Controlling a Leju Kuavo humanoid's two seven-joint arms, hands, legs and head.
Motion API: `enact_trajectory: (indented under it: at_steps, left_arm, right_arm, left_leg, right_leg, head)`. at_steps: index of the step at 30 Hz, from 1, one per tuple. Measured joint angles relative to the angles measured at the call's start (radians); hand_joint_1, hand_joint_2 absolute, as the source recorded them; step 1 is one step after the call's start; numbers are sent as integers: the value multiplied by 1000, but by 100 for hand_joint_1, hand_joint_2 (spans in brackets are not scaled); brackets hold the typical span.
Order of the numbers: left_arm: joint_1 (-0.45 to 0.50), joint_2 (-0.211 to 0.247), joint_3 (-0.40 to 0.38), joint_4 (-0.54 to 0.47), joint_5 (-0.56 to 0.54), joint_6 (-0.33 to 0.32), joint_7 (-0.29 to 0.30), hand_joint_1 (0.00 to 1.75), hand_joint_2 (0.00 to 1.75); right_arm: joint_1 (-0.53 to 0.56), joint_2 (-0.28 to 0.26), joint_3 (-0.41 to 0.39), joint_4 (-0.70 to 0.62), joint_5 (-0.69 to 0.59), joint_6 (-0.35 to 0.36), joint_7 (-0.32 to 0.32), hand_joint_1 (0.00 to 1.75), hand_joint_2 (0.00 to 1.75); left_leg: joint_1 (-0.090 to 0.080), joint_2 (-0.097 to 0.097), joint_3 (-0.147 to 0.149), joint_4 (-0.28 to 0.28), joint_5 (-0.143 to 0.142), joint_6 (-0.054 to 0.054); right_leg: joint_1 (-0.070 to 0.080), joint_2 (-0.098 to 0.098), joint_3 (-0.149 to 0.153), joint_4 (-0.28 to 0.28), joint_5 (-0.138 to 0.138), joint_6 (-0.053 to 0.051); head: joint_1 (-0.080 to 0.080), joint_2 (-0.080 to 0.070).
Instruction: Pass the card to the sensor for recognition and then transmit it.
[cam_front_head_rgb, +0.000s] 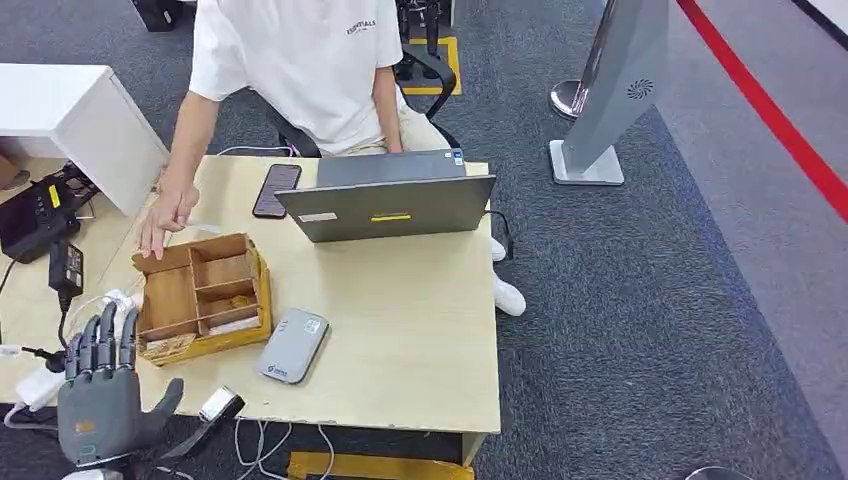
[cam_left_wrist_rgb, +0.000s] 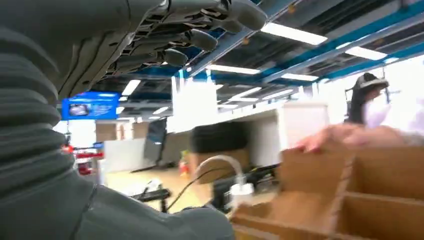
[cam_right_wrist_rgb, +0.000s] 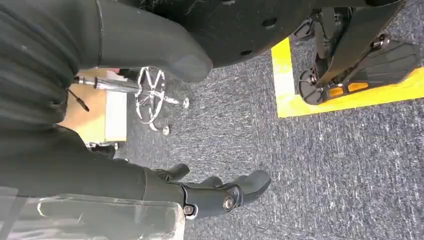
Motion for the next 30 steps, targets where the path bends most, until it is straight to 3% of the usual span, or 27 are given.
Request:
enact_trajectory:
  at_steps: [6, 12, 22, 30]
  left_arm:
    - [-24, -35, 113, 101, -11, 24, -12, 0, 175]
    - [-59, -55, 172, 190, -36, 40, -10, 0, 175]
    - [-116, -87, 190, 264, -75, 60, 3, 0, 175]
    - [-171, -112, 178, 278, -123, 54, 54, 0, 175]
  right_arm:
    - [0, 0, 0, 0, 17, 0, 5, 0, 175]
    - [-1, 0, 0, 0, 32, 0, 10, 0, 175]
    - [-2, 0, 2, 0, 42, 0, 16, 0, 175]
    - [-2, 0, 15, 0, 55, 0, 19, 0, 175]
  left_leg:
    - [0, 0, 0, 0, 0, 0]
    - [0, 0, 0, 0, 0, 0]
    - [0, 0, 0, 0, 0, 0]
    - [0, 0, 0, 0, 0, 0]
  right_leg:
    - [0, 0, 0, 0, 0, 0]
    - [0, 0, 0, 0, 0, 0]
    - [0, -1, 0, 0, 0, 0]
    - [0, 0, 0, 0, 0, 0]
  head:
    - [0, 0]
    - [0, 0]
    - [0, 0]
    - [0, 0]
